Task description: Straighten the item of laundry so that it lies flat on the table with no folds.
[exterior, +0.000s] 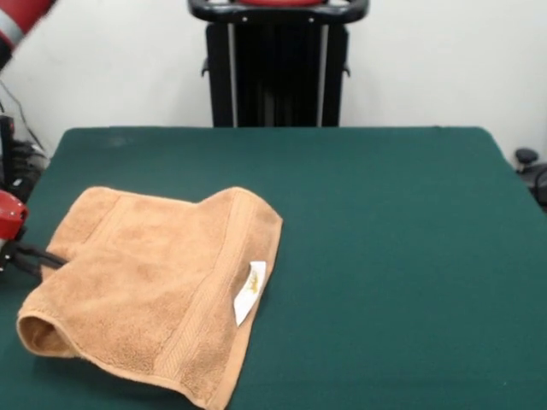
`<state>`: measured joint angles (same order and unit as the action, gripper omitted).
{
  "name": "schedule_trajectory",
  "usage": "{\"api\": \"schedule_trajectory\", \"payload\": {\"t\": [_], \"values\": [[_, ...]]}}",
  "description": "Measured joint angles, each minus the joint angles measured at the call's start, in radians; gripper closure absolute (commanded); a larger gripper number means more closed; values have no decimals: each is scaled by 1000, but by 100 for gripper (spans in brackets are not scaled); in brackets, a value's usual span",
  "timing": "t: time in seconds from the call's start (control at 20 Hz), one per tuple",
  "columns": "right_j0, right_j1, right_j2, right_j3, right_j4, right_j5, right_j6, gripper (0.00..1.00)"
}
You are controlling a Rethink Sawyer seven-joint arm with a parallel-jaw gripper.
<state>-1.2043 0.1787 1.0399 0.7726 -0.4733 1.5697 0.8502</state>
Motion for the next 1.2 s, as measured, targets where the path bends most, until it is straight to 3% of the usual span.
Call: {"api": "schedule_trajectory", "payload": {"t": [0.25, 0.45, 0.5, 0.7, 0.75, 1.2], "values": [[-27, -200, -56, 239, -105, -322, 1, 100], [-25, -343, -89, 383, -139, -485, 19, 100], [-18, -423, -108, 457, -140, -555, 42, 100], [12, -574, -151, 589, -139, -672, 124, 100], [40, -645, -179, 652, -138, -734, 188, 0], [104, -734, -242, 747, -112, -865, 322, 0]]}}
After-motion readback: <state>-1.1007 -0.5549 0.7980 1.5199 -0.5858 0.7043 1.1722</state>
